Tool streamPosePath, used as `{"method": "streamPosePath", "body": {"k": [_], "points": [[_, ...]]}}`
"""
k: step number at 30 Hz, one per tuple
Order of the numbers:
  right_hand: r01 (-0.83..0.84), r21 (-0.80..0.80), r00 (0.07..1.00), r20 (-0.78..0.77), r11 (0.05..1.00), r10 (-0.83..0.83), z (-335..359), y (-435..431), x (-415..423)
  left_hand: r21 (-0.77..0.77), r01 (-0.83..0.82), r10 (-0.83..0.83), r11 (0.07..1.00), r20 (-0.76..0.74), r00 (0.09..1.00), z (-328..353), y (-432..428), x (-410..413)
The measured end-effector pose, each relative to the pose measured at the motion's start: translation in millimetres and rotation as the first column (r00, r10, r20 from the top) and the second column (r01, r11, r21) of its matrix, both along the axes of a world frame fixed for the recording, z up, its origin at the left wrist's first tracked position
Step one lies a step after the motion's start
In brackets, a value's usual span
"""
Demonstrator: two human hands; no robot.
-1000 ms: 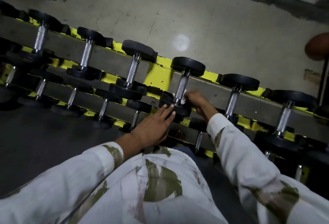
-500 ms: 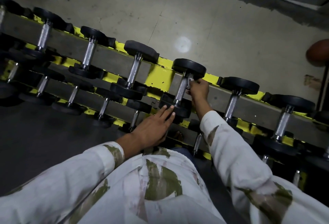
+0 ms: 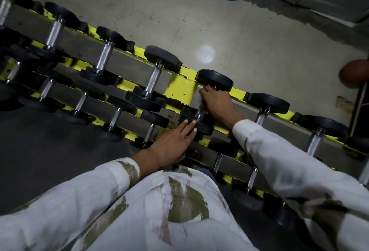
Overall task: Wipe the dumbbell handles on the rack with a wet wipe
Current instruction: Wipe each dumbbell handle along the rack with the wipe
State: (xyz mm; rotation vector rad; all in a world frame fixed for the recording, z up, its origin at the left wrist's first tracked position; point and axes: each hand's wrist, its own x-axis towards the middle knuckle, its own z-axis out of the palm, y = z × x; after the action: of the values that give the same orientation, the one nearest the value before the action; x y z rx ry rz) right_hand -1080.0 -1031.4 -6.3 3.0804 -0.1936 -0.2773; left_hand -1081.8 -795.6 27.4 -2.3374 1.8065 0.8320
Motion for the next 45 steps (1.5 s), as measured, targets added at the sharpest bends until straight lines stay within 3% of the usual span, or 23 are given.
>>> {"method": "streamPosePath", "body": {"k": [2, 5, 7, 9, 11, 15, 18, 20, 23, 25, 29, 31, 33, 35, 36, 38, 40, 42, 43, 45], "points": [[-0.041, -0.072, 0.976, -0.218, 0.997, 0.025, 7.2, 14.0, 22.1, -0.003, 0.002, -0.002, 1.000, 0.012, 1.000, 0.3, -0.3, -1.0], [-0.118, -0.077, 0.806, -0.590, 0.990, 0.050, 13.7, 38.4, 48.8, -0.021, -0.008, 0.008, 1.000, 0.016, 1.000, -3.8, -0.9, -2.9], [-0.087, 0.000, 0.693, -0.718, 0.996, 0.061, 16.1, 50.1, 54.5, -0.025, -0.027, 0.027, 0.999, 0.006, 1.000, -6.3, -0.8, -3.7], [-0.042, 0.078, 0.644, -0.760, 0.996, 0.087, 19.4, 51.0, 53.6, -0.016, -0.030, 0.030, 0.999, 0.004, 1.000, -8.0, -0.5, -3.4], [-0.024, 0.146, 0.675, -0.727, 0.989, 0.124, 19.9, 43.4, 51.0, -0.010, -0.021, 0.022, 1.000, 0.018, 1.000, -8.6, -0.4, -3.4], [-0.013, 0.313, 0.878, -0.451, 0.950, 0.160, 17.7, 21.0, 21.2, 0.000, -0.020, 0.020, 1.000, 0.023, 1.000, -3.6, 0.2, -4.9], [0.037, 0.374, 0.987, -0.161, 0.927, 0.026, 12.0, 16.9, -23.6, 0.012, 0.004, -0.004, 1.000, 0.025, 1.000, 3.0, 1.1, -2.0], [0.193, 0.408, 0.981, -0.068, 0.892, -0.181, -1.0, 21.2, -49.9, 0.015, 0.022, -0.022, 1.000, 0.030, 0.999, 5.8, 0.9, -0.4], [0.503, 0.457, 0.849, -0.102, 0.734, -0.519, -19.4, 27.7, -63.2, 0.026, 0.027, -0.028, 0.999, 0.025, 0.999, 8.3, 0.0, -0.2], [0.628, 0.527, 0.756, -0.242, 0.572, -0.608, -34.9, 26.2, -54.5, 0.033, 0.024, -0.025, 0.999, 0.028, 0.999, 10.3, -0.7, -1.3], [0.721, 0.686, 0.576, -0.511, 0.102, -0.638, -64.9, 22.4, -32.7, 0.039, 0.016, -0.017, 0.999, 0.022, 1.000, 15.0, -2.0, -2.9], [0.689, 0.724, 0.569, -0.545, -0.004, -0.615, -55.1, 24.1, -34.8, 0.039, 0.017, -0.017, 0.999, 0.023, 1.000, 16.3, -1.9, -2.4], [0.656, 0.754, 0.584, -0.527, -0.023, -0.618, -45.6, 23.2, -46.1, 0.036, 0.019, -0.020, 0.999, 0.028, 0.999, 13.6, -1.1, -2.2], [0.617, 0.787, 0.602, -0.458, 0.017, -0.654, -40.3, 22.2, -58.5, 0.035, 0.019, -0.020, 0.999, 0.034, 0.999, 9.5, -0.4, -2.4], [0.602, 0.793, 0.635, -0.405, 0.093, -0.658, -37.6, 22.3, -63.0, 0.036, 0.018, -0.019, 0.999, 0.039, 0.999, 7.9, -0.1, -3.0], [0.540, 0.767, 0.758, -0.264, 0.346, -0.597, -32.1, 22.7, -62.4, 0.035, 0.015, -0.017, 0.999, 0.049, 0.999, 4.8, 0.0, -4.5], [0.376, 0.720, 0.897, -0.126, 0.583, -0.424, -22.8, 21.7, -51.7, 0.038, 0.020, -0.023, 0.999, 0.058, 0.998, 2.9, 0.3, -5.9], [0.134, 0.590, 0.989, -0.031, 0.796, -0.144, -10.7, 22.1, -34.0, 0.037, 0.028, -0.031, 0.999, 0.067, 0.997, 1.7, 0.6, -5.9], [0.013, 0.475, 0.999, -0.032, 0.880, 0.002, -4.4, 23.6, -23.1, 0.032, 0.032, -0.034, 0.999, 0.070, 0.997, 0.7, 0.8, -5.7], [-0.133, 0.242, 0.966, -0.185, 0.961, 0.181, 9.8, 30.7, 1.5, 0.029, 0.033, -0.035, 0.999, 0.070, 0.997, -0.3, 1.3, -5.5]]}}
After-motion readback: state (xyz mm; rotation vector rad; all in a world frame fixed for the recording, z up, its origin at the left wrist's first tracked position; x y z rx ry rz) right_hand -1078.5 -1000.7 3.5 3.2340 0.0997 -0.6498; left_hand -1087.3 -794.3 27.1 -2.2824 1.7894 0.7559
